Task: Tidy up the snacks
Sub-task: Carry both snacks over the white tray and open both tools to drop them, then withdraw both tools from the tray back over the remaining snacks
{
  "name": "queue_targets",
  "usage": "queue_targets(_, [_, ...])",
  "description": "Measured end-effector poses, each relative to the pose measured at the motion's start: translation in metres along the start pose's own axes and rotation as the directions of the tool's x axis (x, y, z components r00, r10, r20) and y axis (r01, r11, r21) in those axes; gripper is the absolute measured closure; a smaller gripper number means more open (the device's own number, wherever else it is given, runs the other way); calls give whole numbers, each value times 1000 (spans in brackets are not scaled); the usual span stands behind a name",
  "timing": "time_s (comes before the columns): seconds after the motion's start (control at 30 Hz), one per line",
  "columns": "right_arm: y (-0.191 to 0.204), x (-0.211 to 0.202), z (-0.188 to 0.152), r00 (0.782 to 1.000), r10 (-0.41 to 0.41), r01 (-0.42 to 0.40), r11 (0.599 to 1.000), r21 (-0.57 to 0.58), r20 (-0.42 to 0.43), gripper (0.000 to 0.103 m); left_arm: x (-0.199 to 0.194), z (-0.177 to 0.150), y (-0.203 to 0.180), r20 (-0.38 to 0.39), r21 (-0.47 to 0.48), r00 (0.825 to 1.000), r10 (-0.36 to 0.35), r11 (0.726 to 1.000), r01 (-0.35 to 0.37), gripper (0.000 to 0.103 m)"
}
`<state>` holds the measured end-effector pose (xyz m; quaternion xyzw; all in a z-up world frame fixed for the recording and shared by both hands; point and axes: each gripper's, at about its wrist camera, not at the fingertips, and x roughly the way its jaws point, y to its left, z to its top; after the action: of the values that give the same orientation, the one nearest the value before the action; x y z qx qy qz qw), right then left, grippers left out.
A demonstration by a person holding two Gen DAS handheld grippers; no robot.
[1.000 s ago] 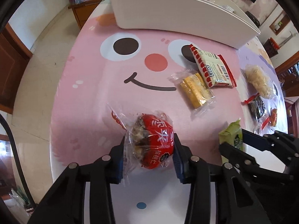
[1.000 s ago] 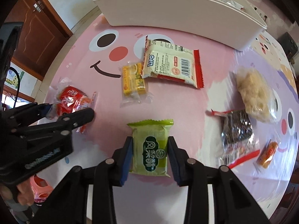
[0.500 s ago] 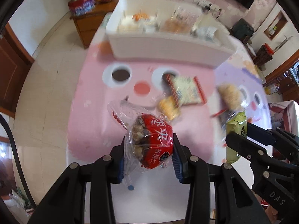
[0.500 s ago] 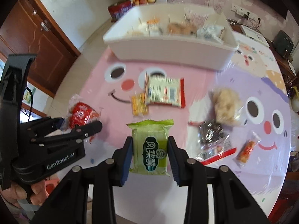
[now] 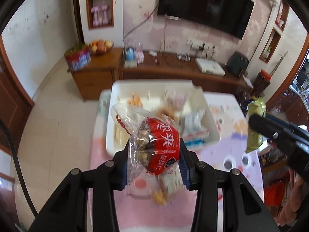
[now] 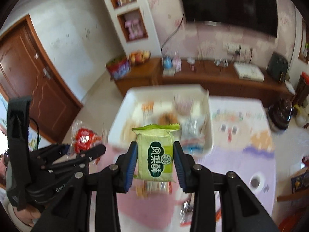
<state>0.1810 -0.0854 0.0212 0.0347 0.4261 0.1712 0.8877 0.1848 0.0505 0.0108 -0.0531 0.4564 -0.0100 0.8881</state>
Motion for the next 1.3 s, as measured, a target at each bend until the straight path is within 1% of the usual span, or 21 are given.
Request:
queue_targets(0.17, [-8, -3, 46, 997, -11, 10, 1000, 15, 83, 66, 3, 49, 2, 69, 16, 998, 0, 1000, -1, 62])
queue_targets(0.3, [-14, 12, 70, 994, -22, 19, 999, 29, 103, 66, 13, 74, 3, 101, 30, 995, 20, 999, -23, 61])
queue_targets(0.43, [-16, 33, 86, 995, -38, 35, 999, 36, 93, 66, 32, 89, 5, 99, 28, 995, 29, 999, -32, 60])
queue_targets(0.5, [-16, 45, 91, 996, -47, 45, 998, 33, 78, 66, 44, 93, 5, 81, 21, 997, 15, 1000, -17, 59])
queue_targets(0.6, [-17, 66, 91, 998, -47, 45, 998, 41, 43, 66, 63, 94, 7, 51, 24, 998, 26, 999, -27, 59])
queue_targets(0.63, [-19, 75, 91, 998, -48, 47, 998, 44, 26, 66, 68, 93, 7, 42, 24, 999, 31, 999, -32, 57])
queue_targets(0.7, [-21, 86, 90, 999, -51, 51, 997, 53, 4, 66, 78, 92, 9, 23, 26, 999, 39, 999, -40, 49])
queue_targets(0.77, [-24, 100, 87, 998, -54, 56, 997, 58, -34, 66, 84, 90, 12, 26, 21, 998, 59, 998, -60, 24])
queue_targets(0.83, [-26, 111, 84, 996, -61, 66, 996, 65, -71, 64, 88, 90, 14, 21, 19, 998, 67, 998, -68, 11])
queue_targets(0.9, [-29, 116, 80, 994, -60, 68, 994, 82, -95, 61, 92, 90, 18, 8, 10, 998, 62, 998, -62, 11])
queue_targets(0.97, [-30, 117, 78, 993, -62, 72, 993, 96, -101, 55, 95, 89, 21, -11, -3, 998, 60, 998, -60, 11])
queue_targets(1.07, [-31, 114, 75, 993, -63, 73, 993, 97, -100, 54, 96, 86, 23, -21, -13, 998, 54, 998, -54, 11])
queue_targets(1.3, [-28, 105, 71, 994, -60, 68, 994, 83, -96, 54, 90, 79, 10, -16, 26, 998, 64, 998, -63, 11])
